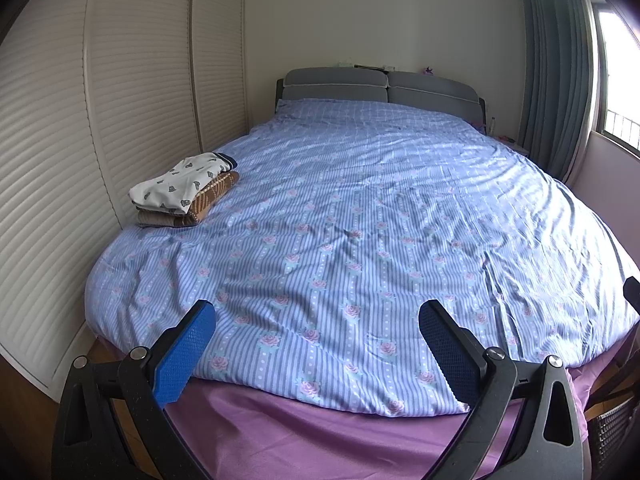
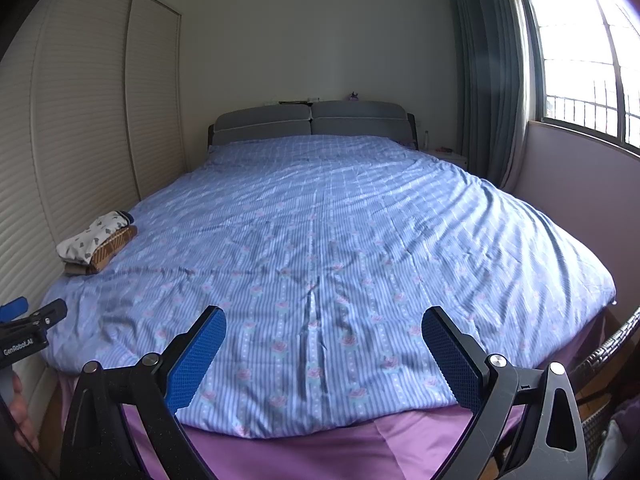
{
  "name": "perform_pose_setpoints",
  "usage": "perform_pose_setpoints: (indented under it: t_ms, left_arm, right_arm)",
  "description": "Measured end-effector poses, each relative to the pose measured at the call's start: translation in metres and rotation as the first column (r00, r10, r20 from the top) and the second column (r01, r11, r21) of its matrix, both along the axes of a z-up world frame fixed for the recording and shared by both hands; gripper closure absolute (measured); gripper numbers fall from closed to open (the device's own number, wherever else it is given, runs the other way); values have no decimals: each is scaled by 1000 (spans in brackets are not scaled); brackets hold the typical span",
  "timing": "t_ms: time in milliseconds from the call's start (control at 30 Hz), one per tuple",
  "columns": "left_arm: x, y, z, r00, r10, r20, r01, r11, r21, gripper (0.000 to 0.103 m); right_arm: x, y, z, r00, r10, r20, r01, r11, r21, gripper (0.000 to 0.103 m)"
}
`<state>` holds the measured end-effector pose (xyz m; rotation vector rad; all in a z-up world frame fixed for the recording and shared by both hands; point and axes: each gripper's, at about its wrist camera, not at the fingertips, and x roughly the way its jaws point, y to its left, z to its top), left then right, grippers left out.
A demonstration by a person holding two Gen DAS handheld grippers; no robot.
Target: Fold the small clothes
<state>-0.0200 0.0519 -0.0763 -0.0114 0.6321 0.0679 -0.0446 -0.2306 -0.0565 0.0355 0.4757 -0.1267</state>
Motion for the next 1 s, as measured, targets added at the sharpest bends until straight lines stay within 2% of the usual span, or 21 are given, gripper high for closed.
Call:
perform_pose_setpoints:
  t_ms: [1000]
  left_arm:
    - [-3,-4,1,1000,-4,8,4,1000,1,0]
  right_arm:
    - [-1,-1,0,1000,-4,-2,4,1000,0,4]
